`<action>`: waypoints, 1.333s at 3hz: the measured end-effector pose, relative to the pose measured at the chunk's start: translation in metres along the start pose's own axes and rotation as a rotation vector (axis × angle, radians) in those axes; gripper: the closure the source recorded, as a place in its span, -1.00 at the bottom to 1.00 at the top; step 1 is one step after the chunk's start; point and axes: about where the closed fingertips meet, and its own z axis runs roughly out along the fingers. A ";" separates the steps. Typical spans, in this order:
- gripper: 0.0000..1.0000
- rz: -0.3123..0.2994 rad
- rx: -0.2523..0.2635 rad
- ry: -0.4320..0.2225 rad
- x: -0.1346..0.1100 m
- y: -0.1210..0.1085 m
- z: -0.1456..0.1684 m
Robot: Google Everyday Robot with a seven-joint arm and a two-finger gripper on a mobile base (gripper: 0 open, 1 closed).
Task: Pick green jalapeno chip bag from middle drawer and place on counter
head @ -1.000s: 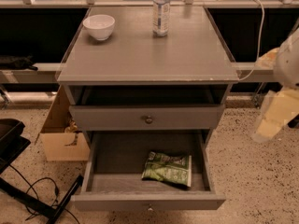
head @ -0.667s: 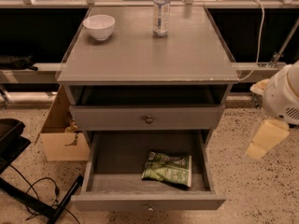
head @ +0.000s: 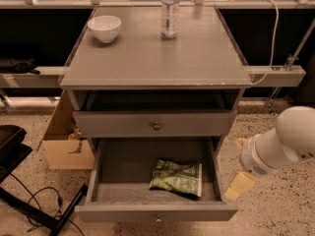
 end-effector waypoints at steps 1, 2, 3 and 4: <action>-1.00 0.039 -0.017 -0.011 0.023 -0.012 0.060; -1.00 0.092 -0.027 -0.022 0.043 -0.021 0.106; -1.00 0.092 -0.027 -0.022 0.043 -0.021 0.106; -1.00 0.059 -0.032 -0.064 0.030 -0.022 0.127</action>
Offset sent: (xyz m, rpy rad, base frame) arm 0.0429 -0.0229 -0.1586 0.0690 0.0541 -0.1316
